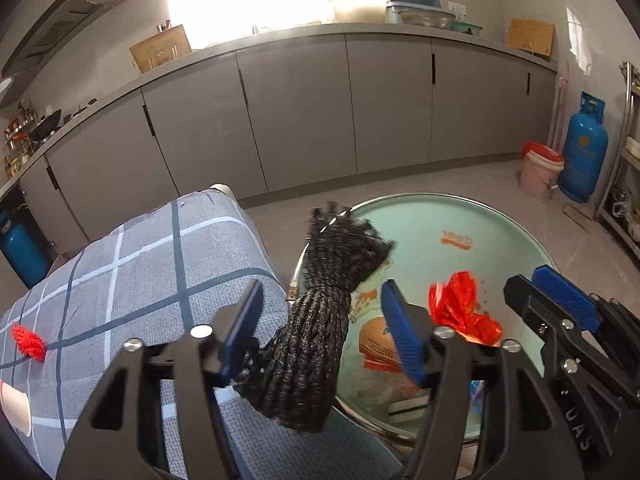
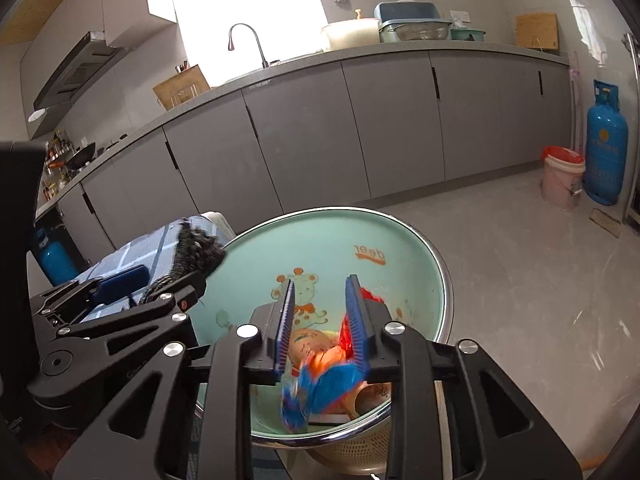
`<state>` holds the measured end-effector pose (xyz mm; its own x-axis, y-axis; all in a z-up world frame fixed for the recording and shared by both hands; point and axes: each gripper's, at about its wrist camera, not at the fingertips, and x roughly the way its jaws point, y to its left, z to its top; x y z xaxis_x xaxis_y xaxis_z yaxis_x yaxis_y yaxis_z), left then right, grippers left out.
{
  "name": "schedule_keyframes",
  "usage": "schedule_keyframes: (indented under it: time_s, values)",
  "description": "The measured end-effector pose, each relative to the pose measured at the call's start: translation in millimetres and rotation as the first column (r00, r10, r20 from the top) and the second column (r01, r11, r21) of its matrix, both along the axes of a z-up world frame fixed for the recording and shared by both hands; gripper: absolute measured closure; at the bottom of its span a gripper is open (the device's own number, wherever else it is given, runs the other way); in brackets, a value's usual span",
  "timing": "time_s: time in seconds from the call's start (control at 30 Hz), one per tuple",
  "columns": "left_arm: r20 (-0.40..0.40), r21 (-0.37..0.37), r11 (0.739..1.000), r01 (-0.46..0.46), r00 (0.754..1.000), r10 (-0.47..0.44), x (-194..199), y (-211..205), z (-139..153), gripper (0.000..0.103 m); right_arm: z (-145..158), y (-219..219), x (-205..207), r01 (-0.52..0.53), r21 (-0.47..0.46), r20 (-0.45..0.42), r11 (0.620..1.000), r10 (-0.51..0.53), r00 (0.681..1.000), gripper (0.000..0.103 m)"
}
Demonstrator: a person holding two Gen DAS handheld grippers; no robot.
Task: Collect trash
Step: 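Carry the wrapper and black mesh sleeve over the bucket and release both, then grasp the white paper cup with the right tool while the left tool grasps the plastic glove bag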
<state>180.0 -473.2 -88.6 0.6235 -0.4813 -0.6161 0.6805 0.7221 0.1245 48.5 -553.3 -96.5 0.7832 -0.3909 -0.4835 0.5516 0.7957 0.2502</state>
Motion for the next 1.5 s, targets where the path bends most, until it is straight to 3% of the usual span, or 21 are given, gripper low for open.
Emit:
schedule_keyframes:
  time_s: [0.07, 0.23, 0.5, 0.93, 1.17, 1.5]
  values:
    - [-0.003, -0.004, 1.0, -0.018, 1.0, 0.018, 3, 5, 0, 0.029, 1, 0, -3, 0.022, -0.003, 0.008, 1.0, -0.022, 1.0, 0.06]
    - [-0.032, -0.039, 0.995, -0.09, 0.995, 0.089, 15, 28, 2, 0.015, 4, -6, -8, 0.068, -0.002, 0.034, 0.998, -0.068, 0.997, 0.05]
    - [-0.045, -0.056, 0.985, -0.16, 0.986, 0.158, 20, 60, 4, 0.014, 6, -2, -13, 0.094, -0.019, 0.056, 0.995, -0.092, 0.994, 0.048]
    - [-0.07, -0.07, 0.965, -0.251, 0.967, 0.246, 29, 116, 3, 0.013, 16, 33, 1, 0.025, -0.126, 0.049, 0.992, -0.019, 0.999, 0.044]
    - [-0.074, -0.08, 0.955, -0.287, 0.957, 0.281, 25, 145, 2, 0.013, 17, 34, 3, 0.023, -0.116, 0.043, 0.993, -0.019, 0.999, 0.044]
    - [-0.068, -0.077, 0.914, -0.399, 0.916, 0.395, 27, 217, 0, 0.013, 25, 79, 26, -0.11, -0.127, 0.002, 0.986, 0.111, 0.994, 0.042]
